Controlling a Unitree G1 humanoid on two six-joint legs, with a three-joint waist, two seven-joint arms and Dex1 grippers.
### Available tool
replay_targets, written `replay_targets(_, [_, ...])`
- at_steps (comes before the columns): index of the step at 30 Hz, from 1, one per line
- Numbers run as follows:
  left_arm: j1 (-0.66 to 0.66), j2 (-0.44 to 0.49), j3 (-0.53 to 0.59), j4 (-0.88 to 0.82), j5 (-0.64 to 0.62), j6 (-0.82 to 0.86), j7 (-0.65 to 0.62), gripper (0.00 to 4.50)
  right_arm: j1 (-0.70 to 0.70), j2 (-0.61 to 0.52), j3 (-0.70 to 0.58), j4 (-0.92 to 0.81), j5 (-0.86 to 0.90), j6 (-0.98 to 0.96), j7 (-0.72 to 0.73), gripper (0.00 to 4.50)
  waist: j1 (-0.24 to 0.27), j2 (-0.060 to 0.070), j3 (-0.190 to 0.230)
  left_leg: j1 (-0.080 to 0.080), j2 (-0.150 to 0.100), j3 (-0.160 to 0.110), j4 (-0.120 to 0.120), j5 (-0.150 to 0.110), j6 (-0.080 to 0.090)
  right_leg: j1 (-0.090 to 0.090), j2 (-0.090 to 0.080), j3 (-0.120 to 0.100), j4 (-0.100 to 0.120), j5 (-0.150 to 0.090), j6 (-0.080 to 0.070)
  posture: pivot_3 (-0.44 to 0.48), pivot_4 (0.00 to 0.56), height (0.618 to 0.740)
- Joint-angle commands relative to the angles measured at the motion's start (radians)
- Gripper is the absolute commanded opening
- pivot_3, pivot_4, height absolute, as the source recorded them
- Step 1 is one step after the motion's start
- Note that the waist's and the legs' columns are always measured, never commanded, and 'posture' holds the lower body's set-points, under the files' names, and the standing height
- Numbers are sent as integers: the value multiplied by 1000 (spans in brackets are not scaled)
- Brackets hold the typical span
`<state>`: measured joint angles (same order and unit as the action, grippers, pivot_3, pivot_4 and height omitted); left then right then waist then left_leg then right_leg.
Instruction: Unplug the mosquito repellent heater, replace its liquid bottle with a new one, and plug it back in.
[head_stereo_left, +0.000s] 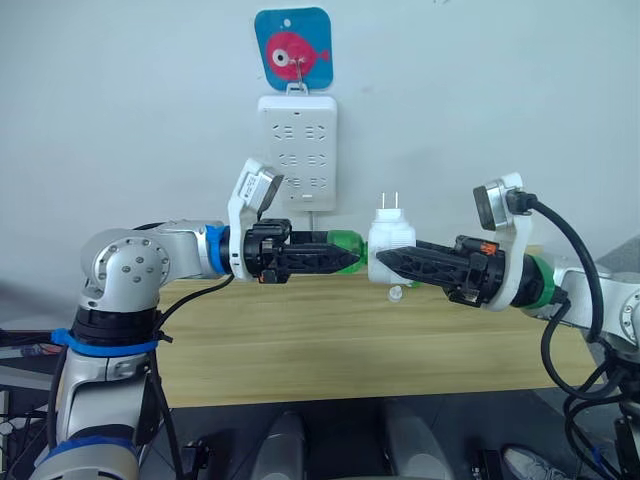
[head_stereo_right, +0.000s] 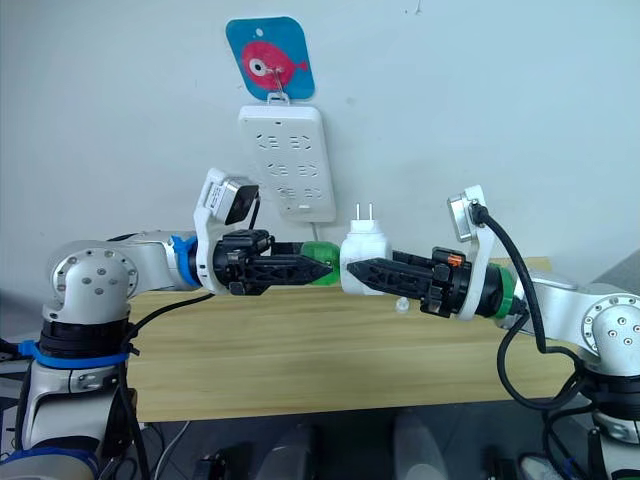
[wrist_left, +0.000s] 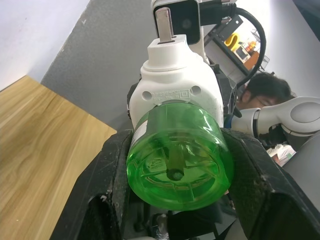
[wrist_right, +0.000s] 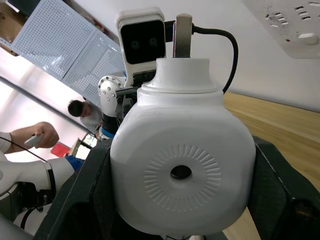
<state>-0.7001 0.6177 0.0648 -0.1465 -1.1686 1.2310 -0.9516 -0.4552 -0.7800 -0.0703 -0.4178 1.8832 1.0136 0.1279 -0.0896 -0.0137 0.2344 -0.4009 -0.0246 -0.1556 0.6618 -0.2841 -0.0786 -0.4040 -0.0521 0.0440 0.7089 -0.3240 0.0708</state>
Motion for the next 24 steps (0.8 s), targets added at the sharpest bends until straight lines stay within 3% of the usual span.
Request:
replay_targets(1, [-14, -26, -8, -33, -13, -16, -17, 2300, -35, -9, 43, -45, 41, 4, 1, 2983, 0, 0, 1, 0, 0, 0, 0, 0, 0, 0, 0, 0, 0, 0, 0, -101, 227, 740])
replay_targets(9, [6, -75, -30, -57, -6, -23, -33, 2300, -63, -48, 83, 1, 88, 31, 10, 2983, 0, 0, 1, 0, 0, 0, 0, 0, 0, 0, 0, 0, -1, 0, 0, -109, 221, 740])
replay_targets(13, [16, -108, -31, -38, 24, -49, -27, 2300, -65, -84, 73, 27, 89, 61, 52, 4436, 2, -1, 1, -1, 0, 0, 0, 0, 0, 1, 0, -1, -2, 0, 0, -115, 220, 740])
replay_targets(24, [34, -166, -5, -11, 22, -71, 31, 2300, -68, -145, 63, 12, 89, 69, 95, 4500, 0, -1, 1, -1, 0, 0, 0, 0, -1, 1, 0, -1, -3, 0, 0, -119, 212, 740])
